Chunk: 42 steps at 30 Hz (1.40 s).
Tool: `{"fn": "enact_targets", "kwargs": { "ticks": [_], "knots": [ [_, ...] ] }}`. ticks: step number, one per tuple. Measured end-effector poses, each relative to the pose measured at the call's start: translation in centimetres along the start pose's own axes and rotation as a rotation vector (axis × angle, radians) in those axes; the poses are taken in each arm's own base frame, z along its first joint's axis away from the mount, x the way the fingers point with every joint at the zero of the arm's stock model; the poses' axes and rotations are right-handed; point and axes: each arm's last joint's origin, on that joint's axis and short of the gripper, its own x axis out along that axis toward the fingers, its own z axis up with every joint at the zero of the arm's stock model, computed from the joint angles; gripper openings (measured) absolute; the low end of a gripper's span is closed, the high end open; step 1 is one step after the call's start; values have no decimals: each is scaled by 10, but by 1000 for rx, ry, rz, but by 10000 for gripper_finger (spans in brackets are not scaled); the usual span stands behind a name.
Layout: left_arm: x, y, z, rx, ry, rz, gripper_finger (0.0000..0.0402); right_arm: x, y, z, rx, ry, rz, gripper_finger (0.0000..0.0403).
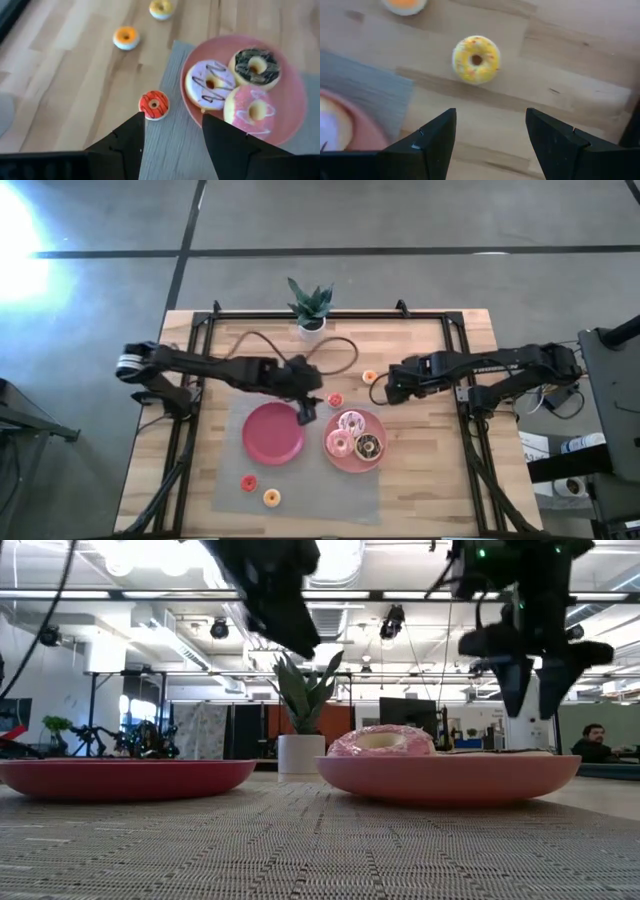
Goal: Pick & Place donuts
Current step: Put the small yellow donut on the dark pink plate
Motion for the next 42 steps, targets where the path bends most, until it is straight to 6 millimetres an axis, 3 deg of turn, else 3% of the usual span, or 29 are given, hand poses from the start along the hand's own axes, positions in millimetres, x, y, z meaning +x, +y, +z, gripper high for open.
{"fn": "enact_targets", "kwargs": {
  "ticks": [9,15,24,42],
  "knots": [
    [-66,18,-24,-161,-132,11,172,41,-11,5,126,-27,78,230],
    [-92,28,-49,-277,-198,17,172,53,-20,10,169,-47,47,227],
    [-108,38,-79,-388,-236,19,172,59,-18,20,182,-86,123,199],
    [-121,44,-94,-402,-253,72,172,80,-29,11,203,-24,152,156]
  ]
}}
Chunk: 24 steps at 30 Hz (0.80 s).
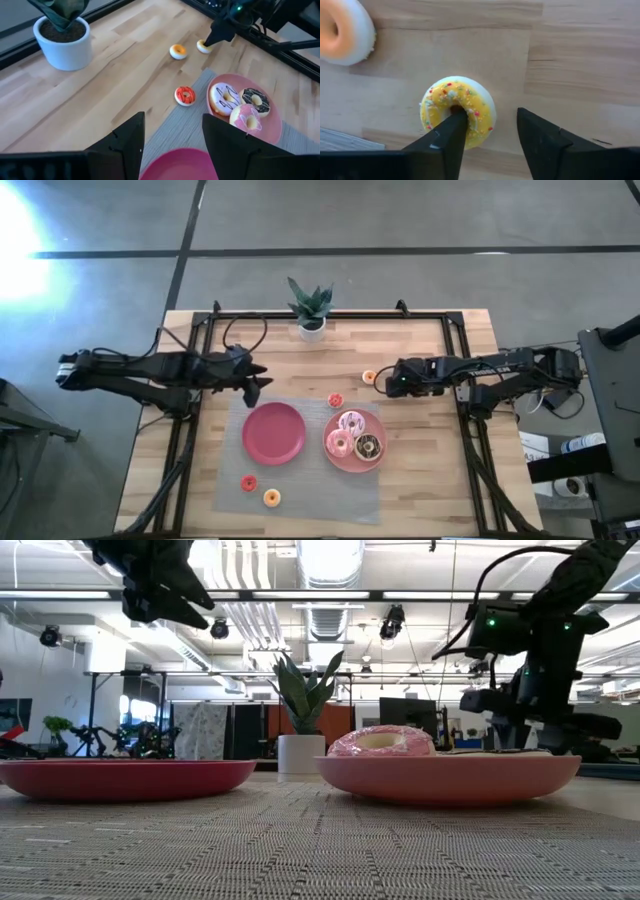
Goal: Pick & Place donuts
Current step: Put the small yellow donut on the dark pink plate
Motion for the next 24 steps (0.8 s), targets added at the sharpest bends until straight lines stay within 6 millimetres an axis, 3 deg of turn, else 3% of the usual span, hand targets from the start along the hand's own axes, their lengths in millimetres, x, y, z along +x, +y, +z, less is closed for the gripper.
{"fn": "enact_targets", "kwargs": {
  "ticks": [10,16,21,24],
  "knots": [
    [-17,11,-8,-35,55,30,172,-7,23,6,-48,-32,180,21],
    [-30,23,-18,-75,135,92,172,-30,54,13,-99,-70,320,14],
    [-37,28,-23,-91,176,98,172,-53,100,17,-208,-80,421,13],
    [-40,30,-25,-88,200,99,172,-54,135,17,-277,-63,450,13]
  ]
}}
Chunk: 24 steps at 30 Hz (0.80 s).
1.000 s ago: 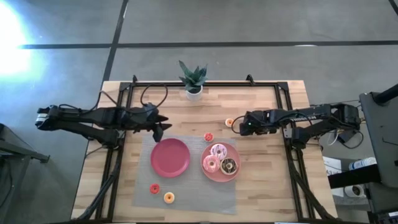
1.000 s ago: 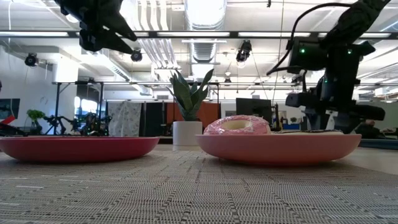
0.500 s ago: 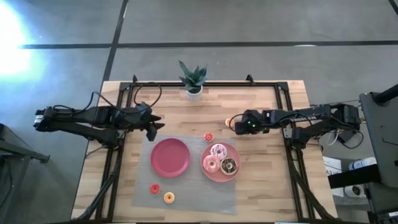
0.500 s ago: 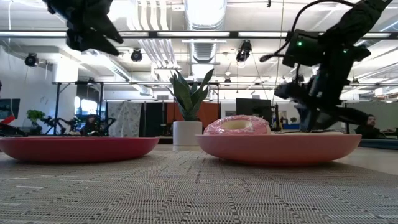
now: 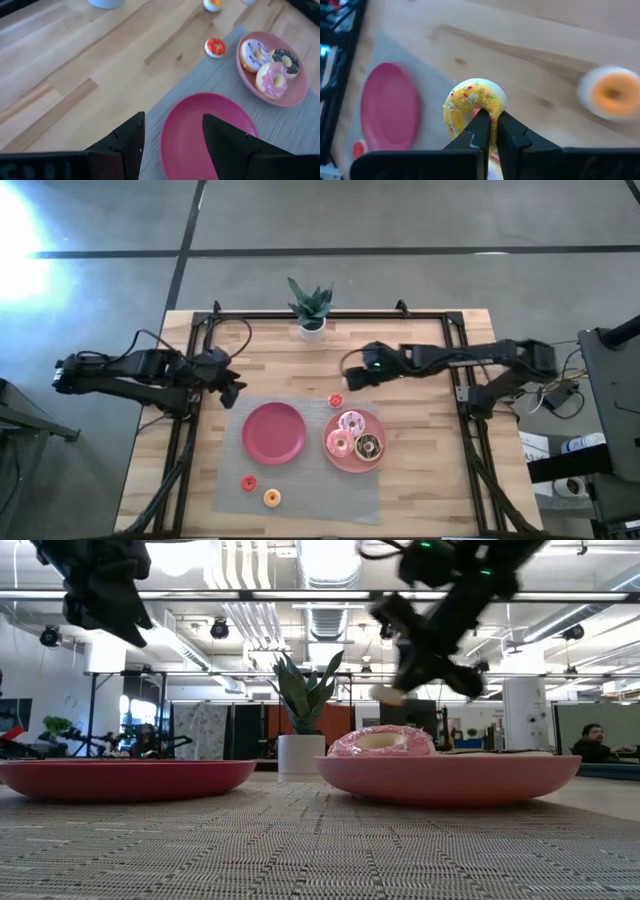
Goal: Pick & Place donuts
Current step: Put the small yellow donut on the dark pink plate
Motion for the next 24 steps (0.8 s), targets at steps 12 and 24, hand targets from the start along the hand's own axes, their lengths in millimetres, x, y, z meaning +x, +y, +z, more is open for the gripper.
{"fn": "enact_targets", "kwargs": {
  "ticks": [12,24],
  "knots": [
    [-26,17,-10,-85,-42,-53,172,86,103,-4,-306,183,58,13],
    [-38,26,-13,-76,-125,-51,172,145,146,-35,-458,367,42,13]
  ]
}}
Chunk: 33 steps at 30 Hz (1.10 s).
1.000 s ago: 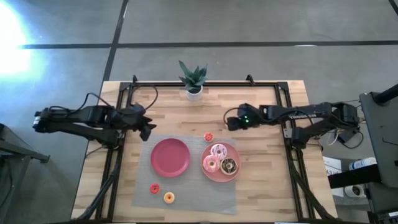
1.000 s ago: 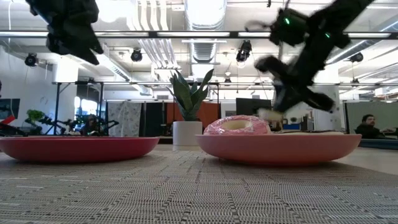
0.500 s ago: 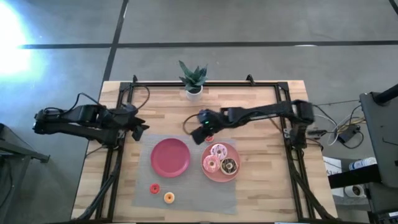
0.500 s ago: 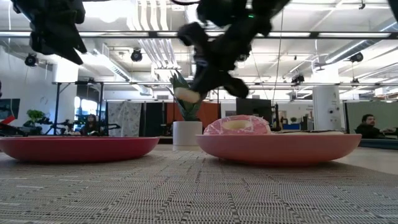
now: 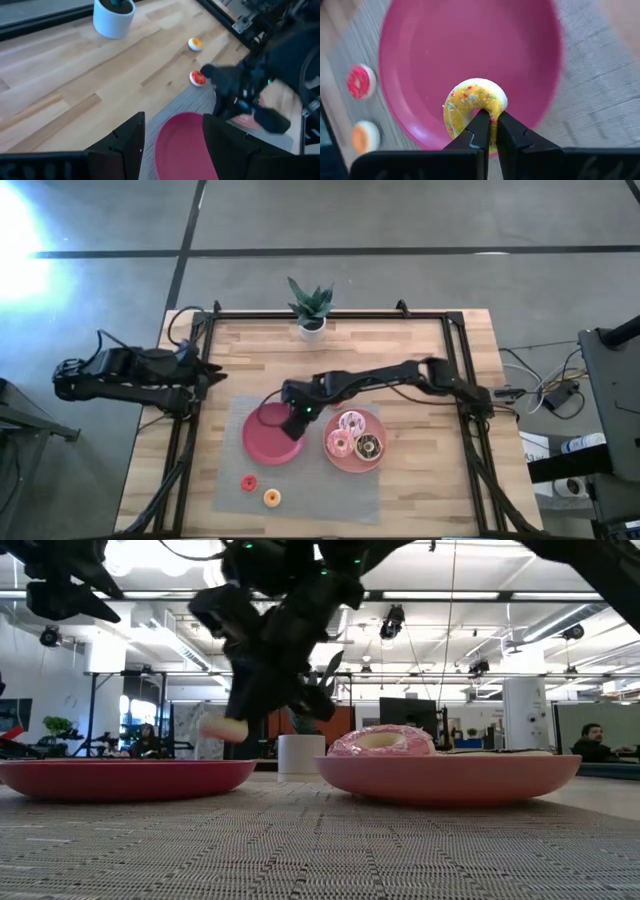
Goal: Pick & Place donuts
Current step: Put the small yellow donut on the dark pink plate, then put the small orange donut on the dark pink plate
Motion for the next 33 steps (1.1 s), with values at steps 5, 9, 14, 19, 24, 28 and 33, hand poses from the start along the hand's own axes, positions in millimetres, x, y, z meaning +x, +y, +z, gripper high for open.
{"fn": "enact_targets", "kwargs": {
  "ticks": [5,9,14,19,24,28,33],
  "knots": [
    [0,2,-1,34,11,15,172,20,15,-5,-52,55,-26,13],
    [-1,3,-2,71,20,21,172,26,25,-7,-44,63,-45,16],
    [-1,5,-5,101,43,33,172,25,24,-6,-7,85,-98,67],
    [-2,6,-6,125,53,41,172,22,25,-7,-11,86,-100,139],
    [-2,7,-6,139,57,43,172,4,35,-4,-132,31,-110,185],
    [-2,6,-6,157,67,31,172,-21,34,-8,-134,-28,-307,198],
    [-1,6,-7,159,74,26,172,-36,-9,-8,11,119,-530,195]
  ]
}}
